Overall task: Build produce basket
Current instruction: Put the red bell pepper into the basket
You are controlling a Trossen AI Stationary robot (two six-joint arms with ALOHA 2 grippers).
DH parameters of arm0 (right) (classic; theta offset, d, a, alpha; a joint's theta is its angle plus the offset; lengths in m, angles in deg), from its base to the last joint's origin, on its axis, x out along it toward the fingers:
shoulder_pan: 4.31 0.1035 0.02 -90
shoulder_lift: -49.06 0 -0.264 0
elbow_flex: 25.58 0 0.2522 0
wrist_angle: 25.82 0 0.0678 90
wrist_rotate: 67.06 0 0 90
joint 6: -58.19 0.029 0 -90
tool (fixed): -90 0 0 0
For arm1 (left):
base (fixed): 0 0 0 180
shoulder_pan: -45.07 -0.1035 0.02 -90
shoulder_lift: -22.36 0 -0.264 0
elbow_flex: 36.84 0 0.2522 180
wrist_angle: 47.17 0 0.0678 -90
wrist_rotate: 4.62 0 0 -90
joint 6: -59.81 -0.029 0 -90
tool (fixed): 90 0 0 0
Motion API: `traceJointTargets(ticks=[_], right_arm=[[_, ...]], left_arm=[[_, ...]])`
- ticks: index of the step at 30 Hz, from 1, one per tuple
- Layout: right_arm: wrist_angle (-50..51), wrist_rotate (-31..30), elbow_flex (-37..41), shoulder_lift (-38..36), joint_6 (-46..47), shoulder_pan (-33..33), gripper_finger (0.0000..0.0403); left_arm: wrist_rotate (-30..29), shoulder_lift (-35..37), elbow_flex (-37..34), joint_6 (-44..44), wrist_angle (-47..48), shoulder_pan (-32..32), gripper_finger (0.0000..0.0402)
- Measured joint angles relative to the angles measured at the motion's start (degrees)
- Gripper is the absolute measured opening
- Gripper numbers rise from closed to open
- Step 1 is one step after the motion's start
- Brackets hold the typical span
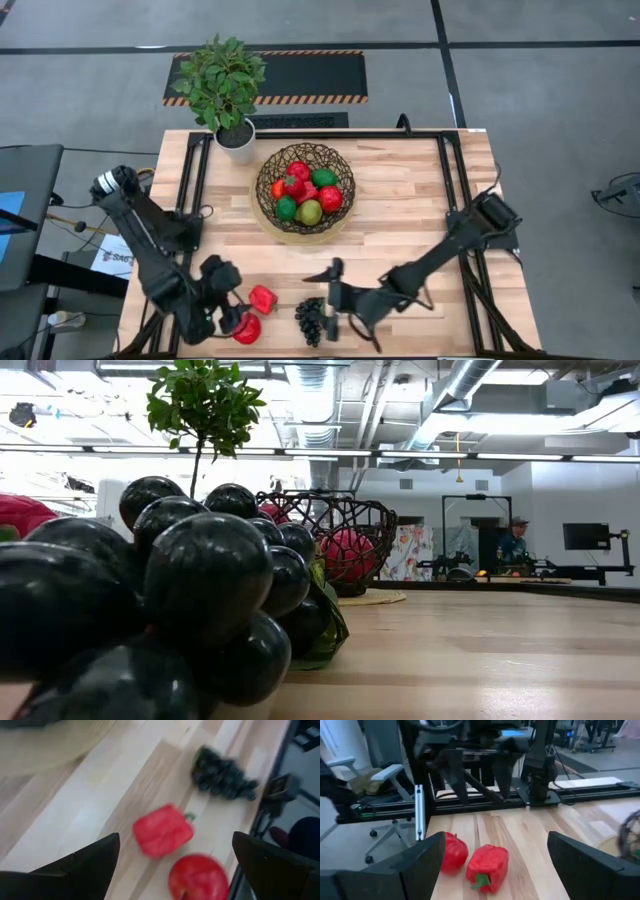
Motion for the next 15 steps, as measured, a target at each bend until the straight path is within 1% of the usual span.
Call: traceJointTargets(ticks=[4, 8, 12, 15], right_arm=[[-0.5, 2.3, -4.1, 5.7, -0.1, -2.6, 0.0368], [-0.8, 5.0, -9.2, 11.2, -0.1, -4.6, 0.0368], [0.3, 5.3, -14.3, 16.1, -0.4, -5.6, 0.0368], [1.1, 5.4, -18.0, 19.1, -0.6, -6.6, 0.0368]], left_arm=[[1.3, -3.7, 0.0, 7.3, 3.7, 3.4, 0.0371], [2.3, -7.4, 0.0, 10.8, 3.2, 6.0, 0.0371], [3.5, -10.3, -0.1, 15.2, 2.6, 8.1, 0.0371], [2.2, -12.5, -0.1, 18.5, 2.2, 9.8, 0.0371]])
